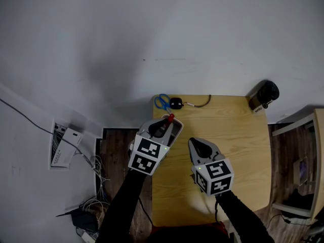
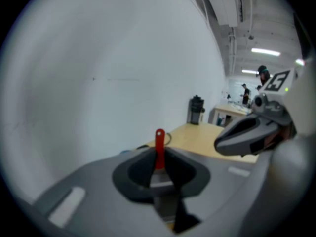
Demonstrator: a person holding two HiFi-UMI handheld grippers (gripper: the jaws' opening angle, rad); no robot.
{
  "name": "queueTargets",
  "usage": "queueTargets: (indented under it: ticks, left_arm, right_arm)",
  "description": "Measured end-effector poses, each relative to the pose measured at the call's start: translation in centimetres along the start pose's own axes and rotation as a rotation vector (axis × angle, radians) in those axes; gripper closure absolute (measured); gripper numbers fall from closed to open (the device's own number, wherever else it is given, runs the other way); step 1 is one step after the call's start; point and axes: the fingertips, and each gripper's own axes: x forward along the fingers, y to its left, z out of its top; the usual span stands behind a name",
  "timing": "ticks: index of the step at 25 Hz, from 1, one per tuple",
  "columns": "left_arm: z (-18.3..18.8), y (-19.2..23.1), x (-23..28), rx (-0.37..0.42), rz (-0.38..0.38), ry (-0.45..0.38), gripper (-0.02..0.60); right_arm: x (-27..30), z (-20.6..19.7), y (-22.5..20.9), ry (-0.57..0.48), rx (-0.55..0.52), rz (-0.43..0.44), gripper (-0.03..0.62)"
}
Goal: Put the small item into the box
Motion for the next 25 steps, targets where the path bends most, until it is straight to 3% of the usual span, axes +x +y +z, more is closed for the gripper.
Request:
queueTargets:
  ticks: [14,25]
  left_arm:
    - [-0.1,-0.2,0.2,0.028,0.003,0.009,0.509]
    - [0.5,-0.1,-1.0,0.018,0.028,-0.028,0.577]
  right_arm:
    - [-0.1,-0.4,-0.3,0.007,0.004,-0.009,0.586]
    - [-1.1,0.6,-0.2,-0.019,-0.007,-0.015,0.586]
